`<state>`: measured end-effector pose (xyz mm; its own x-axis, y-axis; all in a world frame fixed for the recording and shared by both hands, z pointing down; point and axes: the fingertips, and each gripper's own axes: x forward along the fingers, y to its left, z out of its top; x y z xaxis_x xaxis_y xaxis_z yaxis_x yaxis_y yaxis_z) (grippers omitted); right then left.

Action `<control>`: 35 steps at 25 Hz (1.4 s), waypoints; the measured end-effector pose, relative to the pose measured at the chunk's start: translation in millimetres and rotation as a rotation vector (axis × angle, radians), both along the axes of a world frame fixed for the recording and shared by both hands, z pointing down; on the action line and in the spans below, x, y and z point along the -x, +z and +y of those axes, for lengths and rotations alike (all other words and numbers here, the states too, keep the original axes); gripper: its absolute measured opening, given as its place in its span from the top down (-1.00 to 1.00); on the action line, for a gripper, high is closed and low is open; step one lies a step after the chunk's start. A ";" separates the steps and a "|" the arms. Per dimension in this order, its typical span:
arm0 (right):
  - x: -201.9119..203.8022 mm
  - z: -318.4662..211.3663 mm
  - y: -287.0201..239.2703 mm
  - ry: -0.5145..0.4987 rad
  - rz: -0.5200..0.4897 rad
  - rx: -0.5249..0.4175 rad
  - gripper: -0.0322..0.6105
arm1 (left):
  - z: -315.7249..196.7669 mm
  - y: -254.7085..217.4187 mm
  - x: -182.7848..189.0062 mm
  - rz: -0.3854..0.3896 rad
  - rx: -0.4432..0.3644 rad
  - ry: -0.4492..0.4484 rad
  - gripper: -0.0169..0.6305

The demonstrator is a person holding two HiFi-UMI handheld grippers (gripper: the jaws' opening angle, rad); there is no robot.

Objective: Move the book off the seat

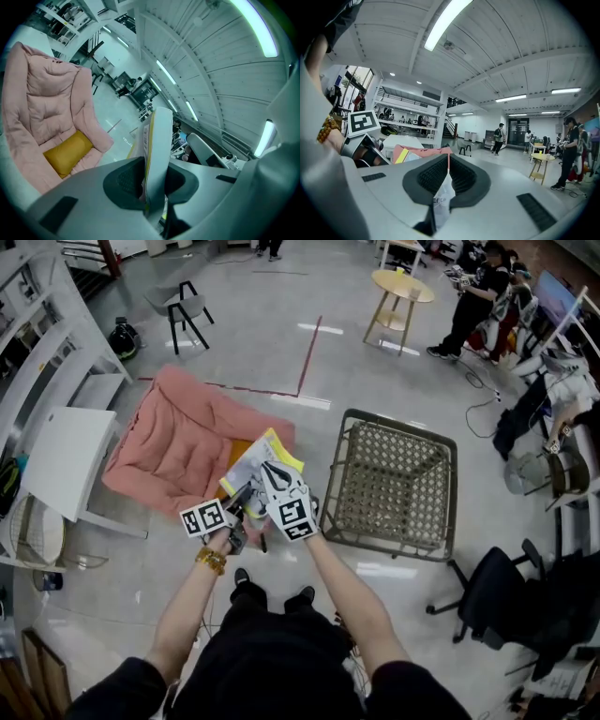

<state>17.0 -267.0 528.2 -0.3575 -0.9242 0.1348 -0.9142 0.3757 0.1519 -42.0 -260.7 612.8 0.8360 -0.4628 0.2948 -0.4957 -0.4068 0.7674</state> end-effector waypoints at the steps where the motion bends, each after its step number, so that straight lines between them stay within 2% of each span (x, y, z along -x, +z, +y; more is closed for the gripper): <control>1: -2.5 2.8 -0.3 -0.007 0.002 0.001 0.85 | 2.4 -0.8 -3.8 0.003 0.000 -0.003 0.73; 6: -8.5 4.5 3.4 -0.014 0.013 0.007 0.85 | 4.3 1.0 -14.3 0.015 0.007 0.011 0.73; 16: -9.8 -18.9 10.3 0.055 0.064 0.033 0.85 | -22.4 5.0 -17.8 0.044 -0.003 0.104 0.73; 21: -14.2 -14.6 12.4 0.069 0.073 0.027 0.85 | -19.5 7.4 -24.9 0.040 0.001 0.130 0.73; 26: -41.5 -8.9 10.2 0.080 0.051 0.013 0.85 | -12.1 6.4 -47.3 0.026 -0.003 0.134 0.72; 35: -118.3 25.9 7.2 0.046 0.040 0.004 0.85 | 15.3 -1.5 -106.9 0.025 -0.012 0.052 0.72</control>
